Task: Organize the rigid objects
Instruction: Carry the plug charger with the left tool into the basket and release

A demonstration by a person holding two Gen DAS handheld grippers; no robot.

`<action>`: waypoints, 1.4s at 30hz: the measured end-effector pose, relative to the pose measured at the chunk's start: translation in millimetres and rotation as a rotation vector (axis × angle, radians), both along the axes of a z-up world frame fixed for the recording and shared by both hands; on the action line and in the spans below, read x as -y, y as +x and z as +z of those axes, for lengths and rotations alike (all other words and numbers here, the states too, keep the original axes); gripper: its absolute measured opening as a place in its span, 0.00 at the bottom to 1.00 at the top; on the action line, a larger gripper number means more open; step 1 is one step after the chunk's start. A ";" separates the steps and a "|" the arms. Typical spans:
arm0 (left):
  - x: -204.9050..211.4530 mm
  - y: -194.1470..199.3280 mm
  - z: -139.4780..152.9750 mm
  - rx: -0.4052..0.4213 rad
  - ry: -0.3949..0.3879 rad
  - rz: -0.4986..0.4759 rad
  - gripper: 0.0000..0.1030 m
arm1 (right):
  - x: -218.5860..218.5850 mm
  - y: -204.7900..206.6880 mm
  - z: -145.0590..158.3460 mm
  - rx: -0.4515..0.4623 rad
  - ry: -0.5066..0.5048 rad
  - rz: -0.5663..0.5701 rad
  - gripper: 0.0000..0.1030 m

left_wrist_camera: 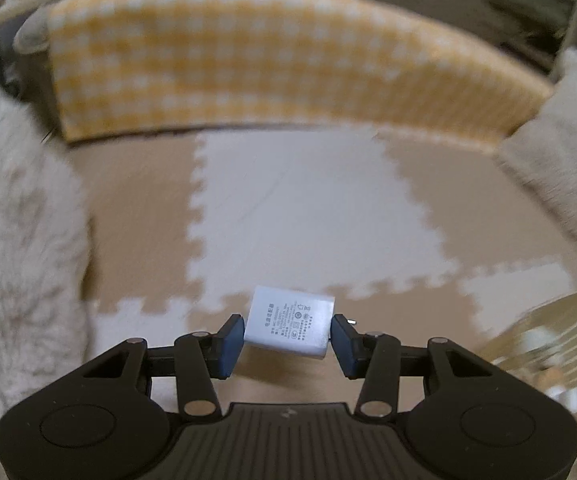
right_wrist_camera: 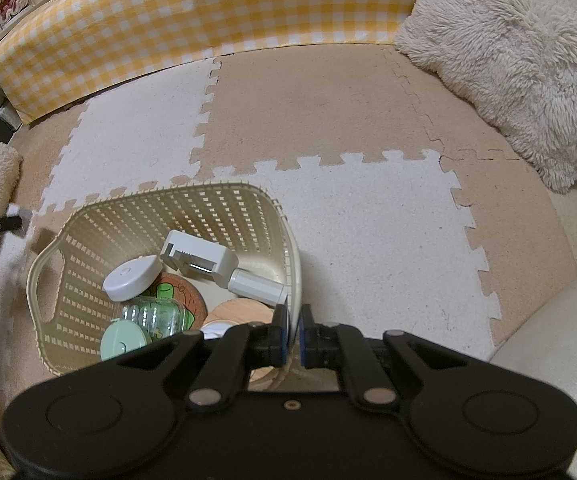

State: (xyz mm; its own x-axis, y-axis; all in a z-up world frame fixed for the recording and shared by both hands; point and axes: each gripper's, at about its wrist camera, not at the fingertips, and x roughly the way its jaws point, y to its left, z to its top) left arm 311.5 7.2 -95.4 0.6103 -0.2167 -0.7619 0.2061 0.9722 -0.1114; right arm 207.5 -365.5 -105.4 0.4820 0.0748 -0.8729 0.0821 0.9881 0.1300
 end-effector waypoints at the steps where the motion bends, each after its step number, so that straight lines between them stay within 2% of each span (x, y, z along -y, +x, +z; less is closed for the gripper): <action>1: 4.1 -3.0 7.6 0.012 -0.037 -0.010 0.47 | 0.2 0.1 0.0 0.000 -0.001 0.000 0.06; 4: 20.2 -15.6 29.9 0.038 -0.140 -0.054 0.47 | 0.2 0.1 0.0 0.000 0.001 -0.001 0.06; 11: 79.2 -47.8 48.1 0.039 -0.235 -0.208 0.47 | 1.1 0.5 -0.2 -0.004 0.004 -0.003 0.06; 15: 115.0 -62.5 43.4 0.030 -0.223 -0.287 0.47 | 1.4 0.6 0.3 -0.004 0.004 -0.003 0.06; 19: 147.1 -71.9 26.6 -0.008 -0.204 -0.334 0.47 | 1.0 0.7 0.2 -0.004 0.001 -0.002 0.06; 25: 177.2 -69.1 -1.6 -0.081 -0.221 -0.297 0.47 | 0.9 1.0 -0.2 -0.005 -0.001 -0.001 0.06; 30: 186.0 -68.8 -17.9 -0.129 -0.233 -0.208 0.47 | 1.2 1.0 -0.3 -0.004 -0.001 -0.001 0.06; 38: 196.7 -68.8 -30.2 -0.133 -0.215 -0.172 0.48 | 0.4 1.4 -1.2 -0.009 -0.004 0.000 0.06; 40: 195.6 -68.8 -32.2 -0.141 -0.222 -0.168 0.60 | -0.3 1.5 -1.4 -0.010 -0.005 0.001 0.06; 41: 195.1 -68.9 -32.8 -0.145 -0.220 -0.165 0.71 | -0.3 1.5 -1.7 -0.011 -0.004 0.001 0.06; 42: 194.9 -69.1 -33.1 -0.146 -0.219 -0.169 0.71 | -0.4 1.5 -1.8 -0.012 -0.005 0.002 0.06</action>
